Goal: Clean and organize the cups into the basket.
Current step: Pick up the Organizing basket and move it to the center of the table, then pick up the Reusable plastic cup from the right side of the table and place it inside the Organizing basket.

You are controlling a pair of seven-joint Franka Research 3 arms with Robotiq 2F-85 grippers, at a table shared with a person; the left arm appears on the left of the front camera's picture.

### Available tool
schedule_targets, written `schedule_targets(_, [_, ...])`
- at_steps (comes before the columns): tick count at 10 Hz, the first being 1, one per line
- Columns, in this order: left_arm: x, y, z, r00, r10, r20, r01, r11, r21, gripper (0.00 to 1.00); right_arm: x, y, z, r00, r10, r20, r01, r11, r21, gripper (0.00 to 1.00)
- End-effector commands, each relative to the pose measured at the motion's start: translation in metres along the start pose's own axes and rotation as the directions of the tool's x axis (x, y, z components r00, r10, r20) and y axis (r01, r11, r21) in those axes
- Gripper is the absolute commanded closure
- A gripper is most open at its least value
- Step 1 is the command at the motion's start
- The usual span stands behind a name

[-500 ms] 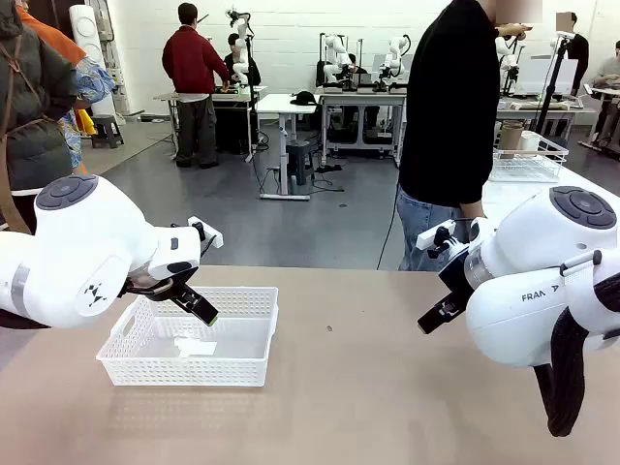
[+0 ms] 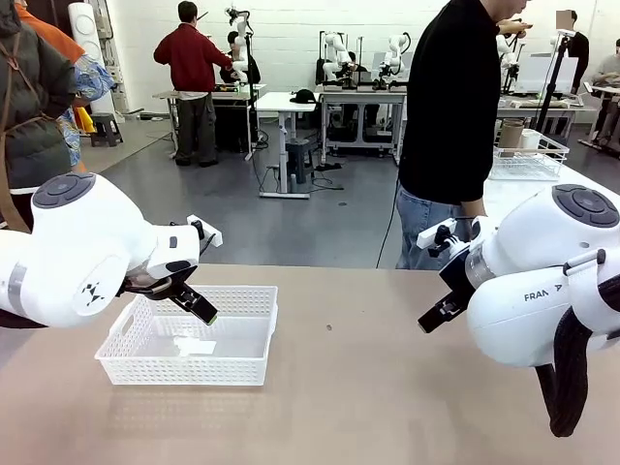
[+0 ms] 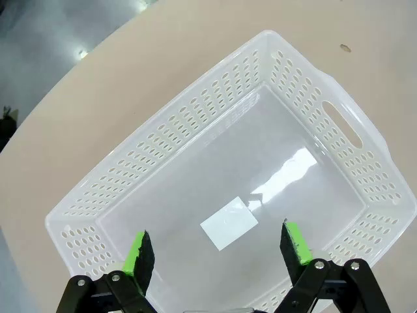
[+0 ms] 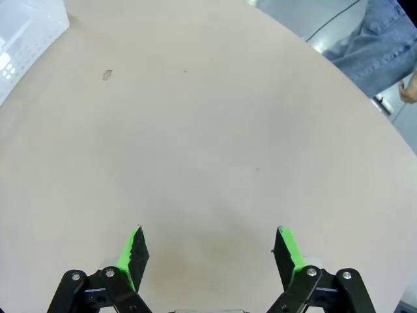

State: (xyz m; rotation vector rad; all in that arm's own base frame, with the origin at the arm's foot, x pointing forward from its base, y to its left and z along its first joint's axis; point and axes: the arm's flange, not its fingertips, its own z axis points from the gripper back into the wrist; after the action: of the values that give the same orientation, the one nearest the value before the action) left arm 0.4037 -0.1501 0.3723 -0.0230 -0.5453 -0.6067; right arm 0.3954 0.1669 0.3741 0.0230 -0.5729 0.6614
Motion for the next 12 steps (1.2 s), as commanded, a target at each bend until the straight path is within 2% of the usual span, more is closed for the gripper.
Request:
schedule_targets(1, [-0.0001, 0.0000, -0.0001, 1.000, 0.000, 0.000, 0.000, 1.000, 0.000, 0.00, 0.0000, 0.0000, 0.0000, 1.000, 0.000, 0.000, 0.000, 1.000, 0.000, 0.00])
schedule_targets(12, [0.0000, 0.0000, 0.0000, 1.000, 0.000, 0.000, 0.000, 1.000, 0.000, 0.00, 0.0000, 0.0000, 0.0000, 1.000, 0.000, 0.000, 0.000, 1.000, 0.000, 0.00])
